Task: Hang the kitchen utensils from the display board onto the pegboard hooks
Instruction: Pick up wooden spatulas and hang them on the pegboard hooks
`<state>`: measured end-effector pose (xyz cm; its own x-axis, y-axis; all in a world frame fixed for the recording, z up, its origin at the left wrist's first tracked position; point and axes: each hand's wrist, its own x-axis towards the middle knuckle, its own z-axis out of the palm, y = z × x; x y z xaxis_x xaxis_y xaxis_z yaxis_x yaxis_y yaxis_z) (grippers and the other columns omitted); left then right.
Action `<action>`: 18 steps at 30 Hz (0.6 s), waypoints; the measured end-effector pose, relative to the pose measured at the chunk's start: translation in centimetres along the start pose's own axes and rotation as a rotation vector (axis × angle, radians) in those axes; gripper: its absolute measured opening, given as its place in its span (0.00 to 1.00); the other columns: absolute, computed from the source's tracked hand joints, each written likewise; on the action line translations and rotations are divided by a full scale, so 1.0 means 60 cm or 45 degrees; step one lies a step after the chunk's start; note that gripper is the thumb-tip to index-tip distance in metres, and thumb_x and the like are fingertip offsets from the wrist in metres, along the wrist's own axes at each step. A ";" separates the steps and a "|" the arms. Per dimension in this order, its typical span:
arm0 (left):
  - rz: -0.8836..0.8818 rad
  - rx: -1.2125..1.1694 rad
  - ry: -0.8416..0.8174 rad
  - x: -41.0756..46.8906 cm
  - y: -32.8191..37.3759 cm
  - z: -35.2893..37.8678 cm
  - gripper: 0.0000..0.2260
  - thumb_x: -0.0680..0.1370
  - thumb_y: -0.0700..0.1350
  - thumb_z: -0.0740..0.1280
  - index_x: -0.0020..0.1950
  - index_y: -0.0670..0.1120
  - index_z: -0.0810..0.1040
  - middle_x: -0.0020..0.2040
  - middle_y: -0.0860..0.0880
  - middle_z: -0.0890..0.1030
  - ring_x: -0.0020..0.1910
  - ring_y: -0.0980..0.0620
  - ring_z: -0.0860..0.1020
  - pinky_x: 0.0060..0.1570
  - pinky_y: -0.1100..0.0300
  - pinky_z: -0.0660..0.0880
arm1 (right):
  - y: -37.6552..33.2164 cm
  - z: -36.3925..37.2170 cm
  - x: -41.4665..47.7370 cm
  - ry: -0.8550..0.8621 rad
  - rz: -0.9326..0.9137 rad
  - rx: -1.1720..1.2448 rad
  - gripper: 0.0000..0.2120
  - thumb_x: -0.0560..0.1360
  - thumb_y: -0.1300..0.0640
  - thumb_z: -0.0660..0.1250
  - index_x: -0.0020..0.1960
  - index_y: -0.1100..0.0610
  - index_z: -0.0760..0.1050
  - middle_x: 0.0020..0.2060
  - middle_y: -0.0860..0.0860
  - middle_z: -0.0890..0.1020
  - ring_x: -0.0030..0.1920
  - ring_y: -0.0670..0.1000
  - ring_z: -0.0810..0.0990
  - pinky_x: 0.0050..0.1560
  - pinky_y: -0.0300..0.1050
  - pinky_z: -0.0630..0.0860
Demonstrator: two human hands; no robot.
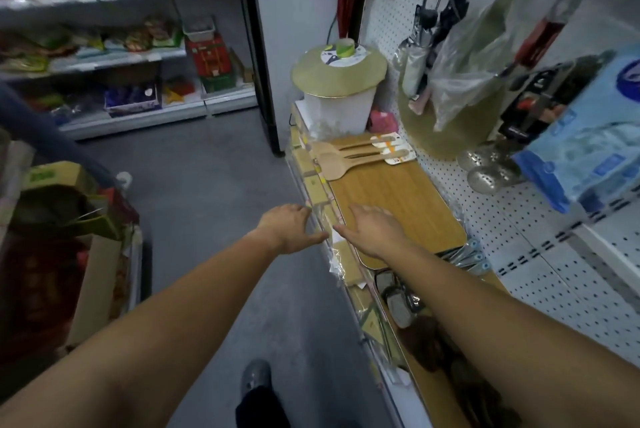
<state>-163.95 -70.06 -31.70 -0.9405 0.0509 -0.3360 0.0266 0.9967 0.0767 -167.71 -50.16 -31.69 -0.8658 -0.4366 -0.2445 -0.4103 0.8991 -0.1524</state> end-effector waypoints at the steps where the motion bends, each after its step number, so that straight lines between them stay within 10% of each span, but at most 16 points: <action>1: 0.025 0.012 -0.010 0.023 -0.018 -0.001 0.40 0.73 0.74 0.54 0.75 0.46 0.65 0.72 0.46 0.71 0.70 0.46 0.70 0.67 0.49 0.69 | -0.008 0.000 0.022 -0.009 0.022 0.006 0.34 0.80 0.33 0.54 0.76 0.55 0.64 0.71 0.55 0.72 0.71 0.57 0.70 0.70 0.52 0.64; 18: 0.412 0.089 -0.107 0.340 -0.250 -0.040 0.30 0.78 0.64 0.58 0.72 0.46 0.67 0.70 0.45 0.73 0.67 0.45 0.73 0.61 0.50 0.72 | -0.075 0.040 0.309 -0.113 0.516 0.239 0.32 0.79 0.34 0.55 0.71 0.58 0.67 0.67 0.58 0.75 0.66 0.59 0.73 0.63 0.53 0.73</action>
<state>-184.36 -84.15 -37.43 -0.8483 0.3676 -0.3812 0.3452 0.9297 0.1282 -181.25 -62.37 -37.83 -0.9144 -0.0590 -0.4004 0.0228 0.9803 -0.1964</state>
